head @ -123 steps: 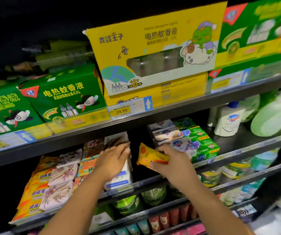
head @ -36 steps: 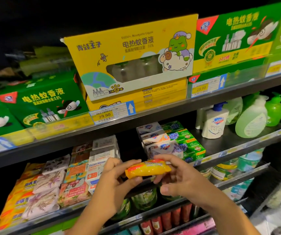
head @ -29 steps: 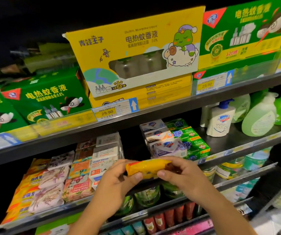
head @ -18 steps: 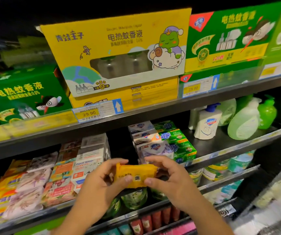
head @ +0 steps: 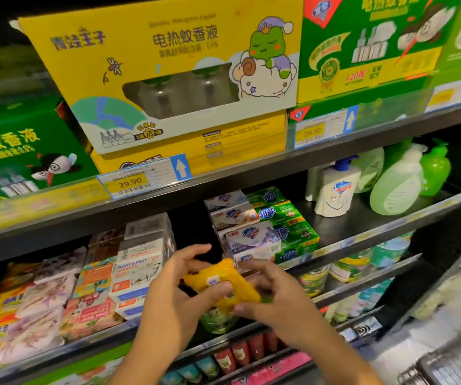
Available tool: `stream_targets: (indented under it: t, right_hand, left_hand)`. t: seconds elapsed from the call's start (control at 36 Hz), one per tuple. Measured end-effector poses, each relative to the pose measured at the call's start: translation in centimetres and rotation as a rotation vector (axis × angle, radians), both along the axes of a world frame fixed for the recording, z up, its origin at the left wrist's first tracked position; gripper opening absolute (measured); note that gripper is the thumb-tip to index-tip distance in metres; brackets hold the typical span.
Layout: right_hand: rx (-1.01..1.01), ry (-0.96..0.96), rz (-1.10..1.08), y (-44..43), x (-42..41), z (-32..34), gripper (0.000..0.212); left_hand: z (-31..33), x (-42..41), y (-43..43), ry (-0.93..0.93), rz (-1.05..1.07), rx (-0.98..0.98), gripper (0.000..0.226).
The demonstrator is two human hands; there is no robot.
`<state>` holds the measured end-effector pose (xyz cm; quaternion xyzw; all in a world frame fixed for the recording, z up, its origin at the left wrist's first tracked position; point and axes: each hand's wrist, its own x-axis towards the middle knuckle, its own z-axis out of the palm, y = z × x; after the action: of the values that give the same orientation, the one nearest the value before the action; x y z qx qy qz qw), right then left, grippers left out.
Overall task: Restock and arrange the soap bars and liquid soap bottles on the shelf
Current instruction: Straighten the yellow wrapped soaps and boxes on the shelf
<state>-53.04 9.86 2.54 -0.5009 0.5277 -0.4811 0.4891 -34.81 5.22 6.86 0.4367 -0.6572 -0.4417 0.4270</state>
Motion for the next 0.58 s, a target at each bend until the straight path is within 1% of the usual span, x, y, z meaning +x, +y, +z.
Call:
stream_targets:
  t: [0.06, 0.14, 0.17, 0.25, 0.33, 0.39, 0.44, 0.5, 0.53, 0.58]
  right_hand:
    - [-0.044, -0.005, -0.056, 0.0, -1.4, 0.3, 0.057]
    - [-0.132, 0.005, -0.137, -0.1, -2.5, 1.6, 0.052]
    - [-0.16, 0.027, -0.146, -0.1, -2.5, 2.0, 0.051]
    - [-0.216, 0.043, -0.119, -0.1, -1.4, 2.7, 0.047]
    - [-0.218, 0.053, -0.068, 0.0, -0.3, 2.5, 0.043]
    - [-0.194, 0.025, -0.069, -0.2, -0.1, 2.6, 0.036]
    - [-0.162, -0.003, -0.067, -0.6, -0.4, 3.2, 0.034]
    - [-0.14, -0.007, -0.037, -1.1, -0.7, 4.0, 0.032]
    - [-0.132, 0.008, -0.022, -1.3, -0.8, 4.2, 0.031]
    - [-0.081, 0.035, -0.006, -1.6, -0.6, 4.4, 0.027]
  left_hand:
    - [-0.4, 0.6, -0.3, 0.043, 0.009, 0.023, 0.058]
    - [-1.1, 1.1, -0.1, 0.034, -0.006, 0.078, 0.059]
    - [-1.2, 1.1, 0.1, 0.007, -0.02, 0.088, 0.057]
    - [-1.9, 0.9, 0.6, -0.151, -0.074, 0.069, 0.055]
    - [-2.2, 1.2, 0.7, -0.151, -0.083, 0.108, 0.051]
    - [-1.8, 1.5, 0.5, -0.08, -0.07, 0.153, 0.052]
    - [-0.8, 1.9, 0.1, 0.067, -0.046, 0.198, 0.056]
    - [0.2, 2.1, -0.5, 0.198, -0.03, 0.243, 0.053]
    - [0.6, 2.2, -0.7, 0.233, -0.036, 0.274, 0.05]
    - [1.0, 2.3, -1.2, 0.246, -0.033, 0.345, 0.042]
